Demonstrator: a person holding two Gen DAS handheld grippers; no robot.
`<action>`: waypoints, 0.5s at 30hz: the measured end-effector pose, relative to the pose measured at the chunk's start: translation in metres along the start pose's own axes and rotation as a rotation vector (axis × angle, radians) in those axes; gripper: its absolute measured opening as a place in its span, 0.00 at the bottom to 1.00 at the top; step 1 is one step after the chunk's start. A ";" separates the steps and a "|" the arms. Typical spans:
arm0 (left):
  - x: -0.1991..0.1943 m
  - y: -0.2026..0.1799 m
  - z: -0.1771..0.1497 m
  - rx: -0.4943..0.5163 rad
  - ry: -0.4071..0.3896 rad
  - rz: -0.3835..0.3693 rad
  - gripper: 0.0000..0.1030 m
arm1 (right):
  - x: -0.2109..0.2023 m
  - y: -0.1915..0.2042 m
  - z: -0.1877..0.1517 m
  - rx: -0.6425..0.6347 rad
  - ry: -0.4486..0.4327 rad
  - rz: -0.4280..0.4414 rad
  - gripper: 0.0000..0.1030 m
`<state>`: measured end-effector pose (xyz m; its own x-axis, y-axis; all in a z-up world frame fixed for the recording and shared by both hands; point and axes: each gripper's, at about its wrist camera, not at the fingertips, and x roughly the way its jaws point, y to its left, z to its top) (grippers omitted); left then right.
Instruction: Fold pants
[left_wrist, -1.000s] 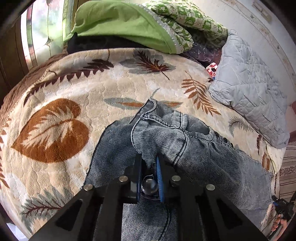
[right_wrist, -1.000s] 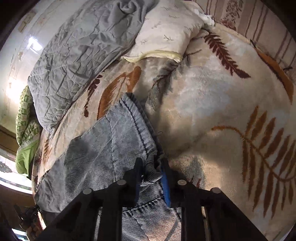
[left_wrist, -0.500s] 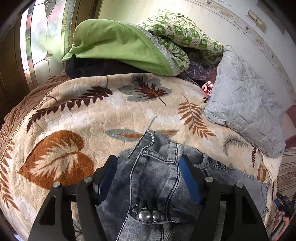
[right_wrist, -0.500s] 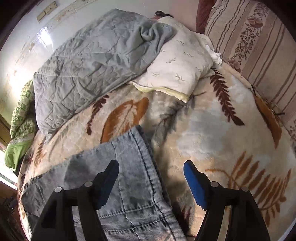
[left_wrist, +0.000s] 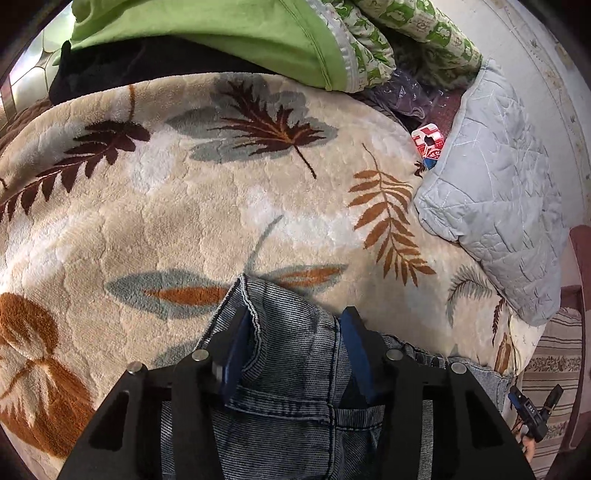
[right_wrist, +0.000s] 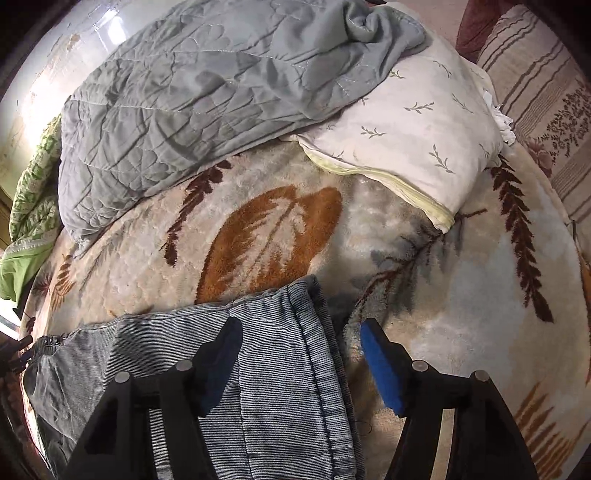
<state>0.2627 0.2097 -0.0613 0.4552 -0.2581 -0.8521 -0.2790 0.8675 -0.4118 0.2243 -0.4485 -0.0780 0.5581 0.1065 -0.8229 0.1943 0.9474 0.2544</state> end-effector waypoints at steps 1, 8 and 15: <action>0.003 0.003 0.002 -0.016 0.005 0.001 0.50 | 0.001 0.000 0.001 0.002 0.005 -0.004 0.66; 0.014 -0.012 0.005 0.055 -0.003 0.060 0.28 | 0.010 0.007 0.010 -0.018 0.020 -0.023 0.66; 0.002 -0.014 0.008 0.087 -0.093 0.151 0.02 | 0.030 0.023 0.012 -0.103 0.041 -0.091 0.14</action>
<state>0.2743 0.2006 -0.0545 0.4908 -0.0856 -0.8671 -0.2774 0.9280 -0.2486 0.2550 -0.4268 -0.0903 0.5080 0.0294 -0.8609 0.1575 0.9794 0.1264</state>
